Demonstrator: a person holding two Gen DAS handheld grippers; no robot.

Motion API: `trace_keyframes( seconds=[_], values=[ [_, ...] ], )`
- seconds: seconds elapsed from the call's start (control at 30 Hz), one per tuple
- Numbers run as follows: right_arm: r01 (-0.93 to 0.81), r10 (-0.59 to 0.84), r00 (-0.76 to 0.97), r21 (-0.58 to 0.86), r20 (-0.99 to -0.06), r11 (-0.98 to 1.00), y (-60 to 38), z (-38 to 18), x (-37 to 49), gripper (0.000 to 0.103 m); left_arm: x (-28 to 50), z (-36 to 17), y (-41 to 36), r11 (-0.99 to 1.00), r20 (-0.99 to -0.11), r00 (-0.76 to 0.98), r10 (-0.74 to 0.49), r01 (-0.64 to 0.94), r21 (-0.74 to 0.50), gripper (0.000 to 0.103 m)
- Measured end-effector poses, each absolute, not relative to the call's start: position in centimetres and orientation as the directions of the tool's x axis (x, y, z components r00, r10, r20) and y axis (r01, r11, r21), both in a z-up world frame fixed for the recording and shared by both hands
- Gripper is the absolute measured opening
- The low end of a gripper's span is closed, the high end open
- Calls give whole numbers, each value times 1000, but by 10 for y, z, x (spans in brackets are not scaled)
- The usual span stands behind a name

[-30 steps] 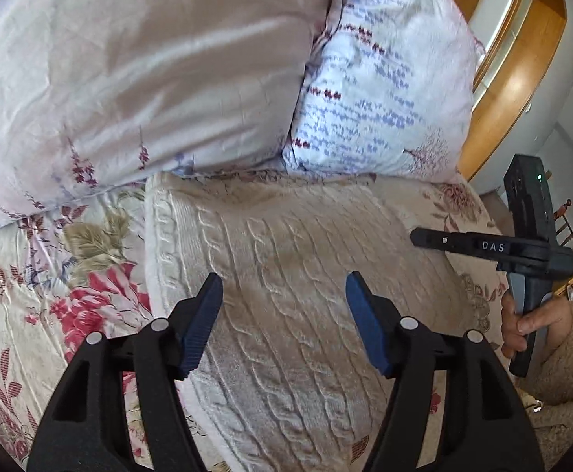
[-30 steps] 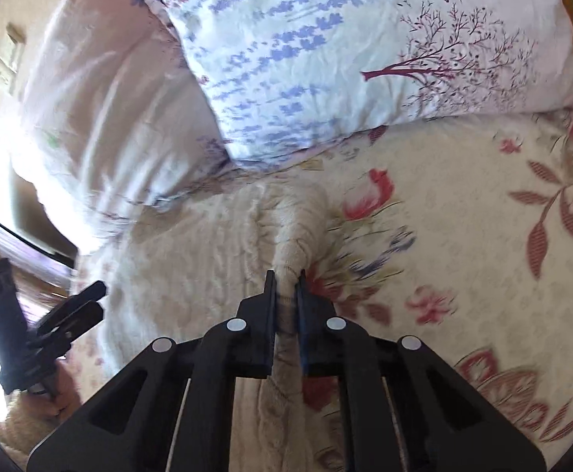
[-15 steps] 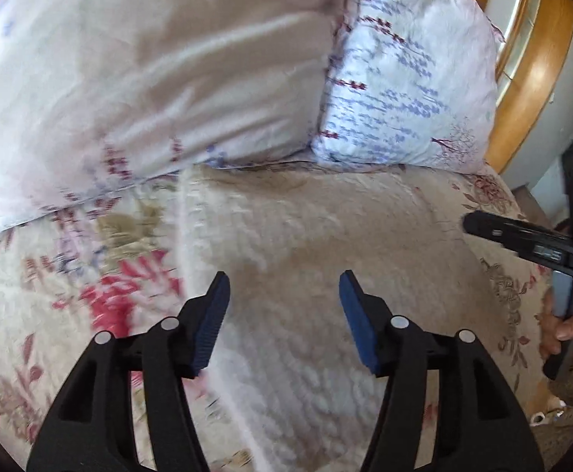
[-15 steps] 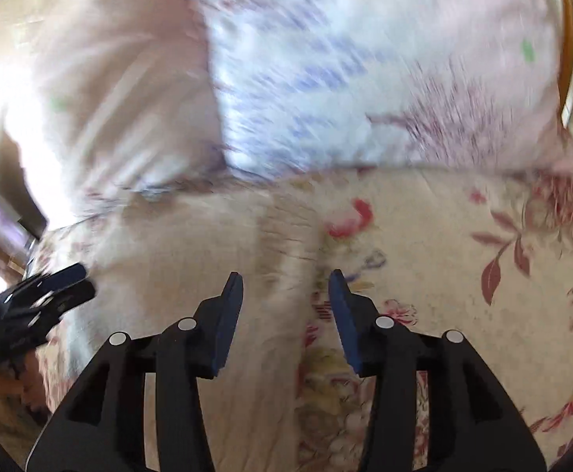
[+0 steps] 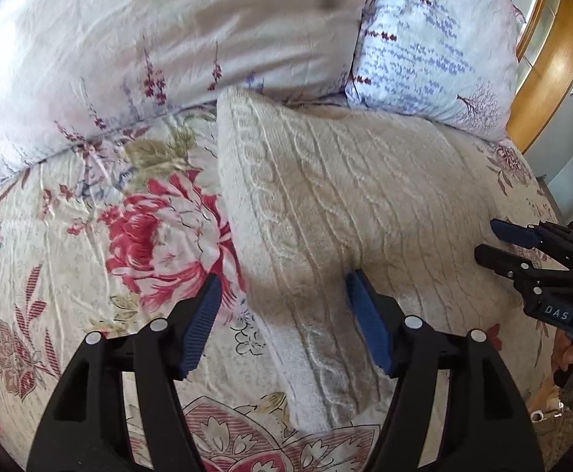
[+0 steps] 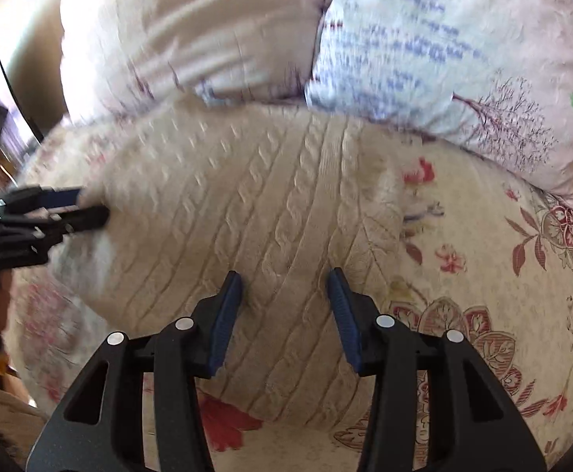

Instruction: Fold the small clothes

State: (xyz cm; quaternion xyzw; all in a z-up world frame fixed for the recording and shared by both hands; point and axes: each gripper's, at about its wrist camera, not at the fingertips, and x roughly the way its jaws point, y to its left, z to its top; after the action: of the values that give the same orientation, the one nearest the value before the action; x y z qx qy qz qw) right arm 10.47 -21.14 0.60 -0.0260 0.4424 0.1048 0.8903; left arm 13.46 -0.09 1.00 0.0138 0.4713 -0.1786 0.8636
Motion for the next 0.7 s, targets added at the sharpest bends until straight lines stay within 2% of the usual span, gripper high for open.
trace_keyframes(
  seconds=[0.17,0.3,0.33,0.37,0.43,0.57,0.7],
  values=[
    [-212,167,591,47,-789,976,-214,1,109,53,137,5,-2,944,-814,513,-273,304,-125,78],
    [-159,173,590,96,-788,983,-220,13,104,60,125,17,6,956,-777,569,-268,256,-143,78],
    [-141,167,606,101,-778,985,-223,18,98,69,117,20,11,957,-762,587,-274,247,-153,78],
    [-122,147,626,90,-765,988,-224,22,91,86,111,22,14,957,-750,600,-277,242,-160,82],
    [-56,54,687,21,-725,998,-226,31,74,100,96,25,21,967,-741,625,-247,213,-143,92],
    [41,-70,731,-60,-679,997,-231,37,51,102,73,23,31,974,-731,645,-221,178,-138,99],
    [62,-35,714,13,-699,998,-240,31,44,102,60,17,30,977,-742,637,-210,165,-134,101]
  ],
)
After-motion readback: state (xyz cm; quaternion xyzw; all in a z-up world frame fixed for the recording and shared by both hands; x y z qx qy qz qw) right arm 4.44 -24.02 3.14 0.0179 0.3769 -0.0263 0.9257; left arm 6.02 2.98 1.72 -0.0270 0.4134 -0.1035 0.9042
